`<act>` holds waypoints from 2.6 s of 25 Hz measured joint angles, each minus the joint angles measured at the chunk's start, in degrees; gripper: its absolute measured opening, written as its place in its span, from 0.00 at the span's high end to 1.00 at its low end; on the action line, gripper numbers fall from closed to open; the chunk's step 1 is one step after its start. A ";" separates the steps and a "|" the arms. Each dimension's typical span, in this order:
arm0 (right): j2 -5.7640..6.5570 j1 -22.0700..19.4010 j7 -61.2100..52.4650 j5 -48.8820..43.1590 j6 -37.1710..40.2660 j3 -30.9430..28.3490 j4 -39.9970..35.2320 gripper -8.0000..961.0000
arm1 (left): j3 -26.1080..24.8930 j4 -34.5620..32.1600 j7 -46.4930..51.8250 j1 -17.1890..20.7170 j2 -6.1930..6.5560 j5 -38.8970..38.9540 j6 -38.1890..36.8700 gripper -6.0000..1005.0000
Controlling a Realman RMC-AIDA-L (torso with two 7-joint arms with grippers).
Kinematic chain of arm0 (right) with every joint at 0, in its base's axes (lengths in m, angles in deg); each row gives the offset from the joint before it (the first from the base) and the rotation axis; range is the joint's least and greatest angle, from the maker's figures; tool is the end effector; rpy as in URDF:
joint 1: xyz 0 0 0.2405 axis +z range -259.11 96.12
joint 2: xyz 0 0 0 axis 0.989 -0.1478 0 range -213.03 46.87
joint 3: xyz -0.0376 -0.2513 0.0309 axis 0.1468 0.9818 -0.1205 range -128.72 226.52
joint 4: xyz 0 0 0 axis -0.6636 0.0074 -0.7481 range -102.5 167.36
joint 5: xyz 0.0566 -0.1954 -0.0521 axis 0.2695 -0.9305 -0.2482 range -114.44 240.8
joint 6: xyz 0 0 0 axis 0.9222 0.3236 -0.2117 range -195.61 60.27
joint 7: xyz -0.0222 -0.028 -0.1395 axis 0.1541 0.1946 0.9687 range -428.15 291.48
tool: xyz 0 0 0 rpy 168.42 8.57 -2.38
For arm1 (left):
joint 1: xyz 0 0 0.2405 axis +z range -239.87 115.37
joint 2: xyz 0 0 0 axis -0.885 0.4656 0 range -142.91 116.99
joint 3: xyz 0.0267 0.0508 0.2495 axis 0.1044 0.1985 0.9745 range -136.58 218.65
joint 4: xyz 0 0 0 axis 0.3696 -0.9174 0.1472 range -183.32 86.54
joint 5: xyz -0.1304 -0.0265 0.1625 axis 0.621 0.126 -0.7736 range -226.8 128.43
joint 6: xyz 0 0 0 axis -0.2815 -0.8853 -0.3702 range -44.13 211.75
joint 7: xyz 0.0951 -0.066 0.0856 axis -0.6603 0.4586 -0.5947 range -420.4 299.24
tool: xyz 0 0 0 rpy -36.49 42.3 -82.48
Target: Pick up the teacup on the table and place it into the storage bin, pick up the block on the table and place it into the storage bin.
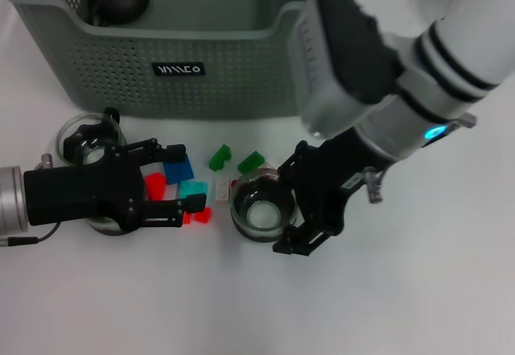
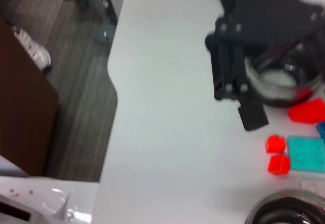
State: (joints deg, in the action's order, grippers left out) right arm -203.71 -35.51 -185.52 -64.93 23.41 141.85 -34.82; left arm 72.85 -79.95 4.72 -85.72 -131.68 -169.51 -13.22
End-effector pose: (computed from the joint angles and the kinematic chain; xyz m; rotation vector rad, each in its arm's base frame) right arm 0.0986 0.3191 -0.0768 2.9660 0.0373 0.4158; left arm -0.3043 0.2688 -0.0072 -2.7481 -0.5866 -0.7639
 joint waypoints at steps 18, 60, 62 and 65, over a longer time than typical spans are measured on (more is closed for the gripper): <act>-0.28 4.69 -1.60 -0.18 -13.17 11.46 9.03 0.19 | -0.09 0.01 -0.08 0.00 -0.02 0.51 0.03 0.12; 0.19 3.22 -6.05 -0.04 -16.69 16.59 6.92 0.83 | -0.19 0.36 -0.88 0.01 -0.29 0.53 1.48 0.12; 0.29 1.58 -6.54 -1.38 -14.27 14.37 4.10 0.87 | -0.18 0.35 -0.88 0.04 -0.27 0.53 1.43 0.12; 0.36 -1.89 -6.77 -4.05 -8.10 8.39 -2.41 0.94 | -0.18 0.26 -0.88 0.10 -0.26 0.53 1.36 0.12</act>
State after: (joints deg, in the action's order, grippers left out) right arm -203.35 -37.39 -192.29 -68.98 15.32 150.23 -37.23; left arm 72.68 -79.68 3.84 -85.62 -131.94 -168.98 -11.86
